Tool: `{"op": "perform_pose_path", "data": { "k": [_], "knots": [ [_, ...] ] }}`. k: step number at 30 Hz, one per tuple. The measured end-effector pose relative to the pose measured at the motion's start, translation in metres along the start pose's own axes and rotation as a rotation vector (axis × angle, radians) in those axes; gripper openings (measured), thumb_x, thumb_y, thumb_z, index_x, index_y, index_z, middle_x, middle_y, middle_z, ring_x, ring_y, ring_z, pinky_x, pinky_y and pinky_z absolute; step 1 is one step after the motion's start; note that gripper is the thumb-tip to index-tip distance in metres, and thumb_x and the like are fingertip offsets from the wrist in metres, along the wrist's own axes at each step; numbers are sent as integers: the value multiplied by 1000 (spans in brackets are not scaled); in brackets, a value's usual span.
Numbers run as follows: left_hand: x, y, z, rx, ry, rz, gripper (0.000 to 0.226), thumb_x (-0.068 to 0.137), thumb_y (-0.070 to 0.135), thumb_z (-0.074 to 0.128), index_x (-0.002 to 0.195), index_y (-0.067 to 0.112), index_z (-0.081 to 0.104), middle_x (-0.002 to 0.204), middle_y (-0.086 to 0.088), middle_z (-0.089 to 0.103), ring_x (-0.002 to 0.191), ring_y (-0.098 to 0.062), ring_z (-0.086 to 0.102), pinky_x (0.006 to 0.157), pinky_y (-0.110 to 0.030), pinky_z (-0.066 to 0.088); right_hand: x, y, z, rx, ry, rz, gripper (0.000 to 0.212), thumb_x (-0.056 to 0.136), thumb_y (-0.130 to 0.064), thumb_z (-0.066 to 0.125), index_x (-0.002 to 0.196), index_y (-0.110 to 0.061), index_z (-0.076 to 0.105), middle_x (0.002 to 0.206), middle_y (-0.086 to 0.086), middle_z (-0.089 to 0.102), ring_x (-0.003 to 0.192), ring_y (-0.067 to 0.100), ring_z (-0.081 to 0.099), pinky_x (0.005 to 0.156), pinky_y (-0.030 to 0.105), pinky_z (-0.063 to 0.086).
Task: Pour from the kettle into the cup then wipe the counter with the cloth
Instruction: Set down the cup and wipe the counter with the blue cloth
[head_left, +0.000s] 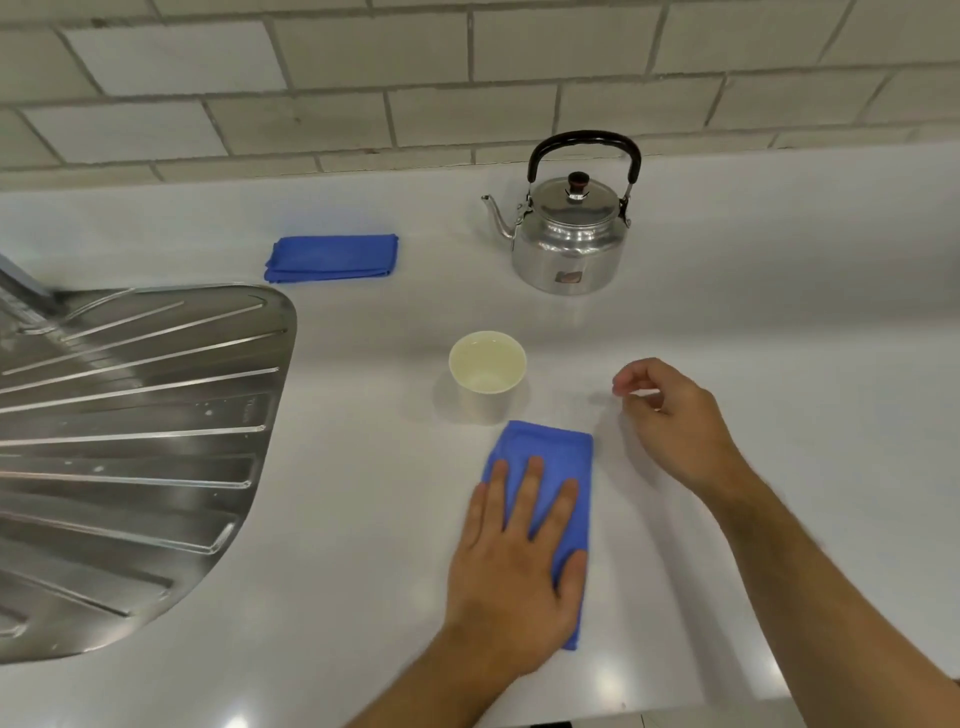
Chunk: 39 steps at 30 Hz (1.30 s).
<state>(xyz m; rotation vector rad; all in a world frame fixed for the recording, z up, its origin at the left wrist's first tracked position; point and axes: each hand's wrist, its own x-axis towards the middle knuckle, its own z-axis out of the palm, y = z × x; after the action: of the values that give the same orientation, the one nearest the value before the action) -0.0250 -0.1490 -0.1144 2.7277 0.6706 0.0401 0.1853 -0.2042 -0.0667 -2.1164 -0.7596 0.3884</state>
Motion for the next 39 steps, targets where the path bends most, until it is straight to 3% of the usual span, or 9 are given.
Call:
{"op": "perform_pose_path", "data": {
  "k": [5,8,11,14,16,20,24,31,39],
  "knots": [
    [55,38,11,-46,-44,45,64,95,52,20,154,33,1,163,0,-10,148,-28,-18,121,-46,-9,-17,-11,2,-63,-89,-11,31,84,1,53,79,-26,67,74,-10,69,60,1,61,58,6,44],
    [90,46,-11,-494,-66,10,45,96,26,36,140,26,43,147,-6,45,142,-24,31,118,-45,24,-16,-16,14,-57,-70,-7,25,89,-2,53,84,-19,71,76,-15,66,77,-6,62,65,0,41],
    [69,21,-35,-788,46,-75,30,85,10,41,95,22,66,91,3,69,88,-8,63,83,-32,52,-32,-16,34,-134,-69,12,20,96,-11,47,99,-3,65,101,0,57,101,15,56,76,7,36],
    [40,-24,-39,-618,183,-107,27,75,1,45,76,12,69,81,2,69,80,-15,62,79,-36,51,-51,-4,60,-488,-205,-45,45,100,-21,44,139,0,44,146,18,37,136,36,34,108,31,30],
    [39,-55,-47,-536,245,-173,28,77,-5,49,72,15,68,82,3,68,82,-14,60,79,-33,49,-52,1,71,-611,-153,-128,57,100,-24,45,152,-8,27,160,16,19,148,32,17,118,43,20],
    [63,-106,-62,-149,316,-186,32,83,4,49,106,11,69,121,-8,64,115,-29,55,97,-40,43,-2,2,74,-730,-113,-200,55,101,-32,37,154,-23,25,161,0,22,149,26,16,117,44,18],
    [90,-135,-60,70,93,-308,57,100,39,28,154,27,15,164,4,7,150,-21,2,120,-46,9,71,-1,75,-778,-221,-333,52,102,-35,31,153,-29,24,160,-8,25,148,23,17,118,39,17],
    [97,-144,-46,136,93,-330,59,97,49,12,153,35,-2,163,10,0,150,-17,-2,121,-46,4,139,-13,89,-761,-398,-510,53,104,-35,25,155,-29,12,162,-13,14,150,14,3,120,31,4],
    [95,-147,-47,138,64,-316,64,93,56,-1,152,35,-9,163,10,-5,150,-16,-7,120,-44,-1,96,32,32,-746,-482,-638,52,103,-43,24,154,-36,15,161,-17,15,149,9,4,119,29,4]
  ]
}}
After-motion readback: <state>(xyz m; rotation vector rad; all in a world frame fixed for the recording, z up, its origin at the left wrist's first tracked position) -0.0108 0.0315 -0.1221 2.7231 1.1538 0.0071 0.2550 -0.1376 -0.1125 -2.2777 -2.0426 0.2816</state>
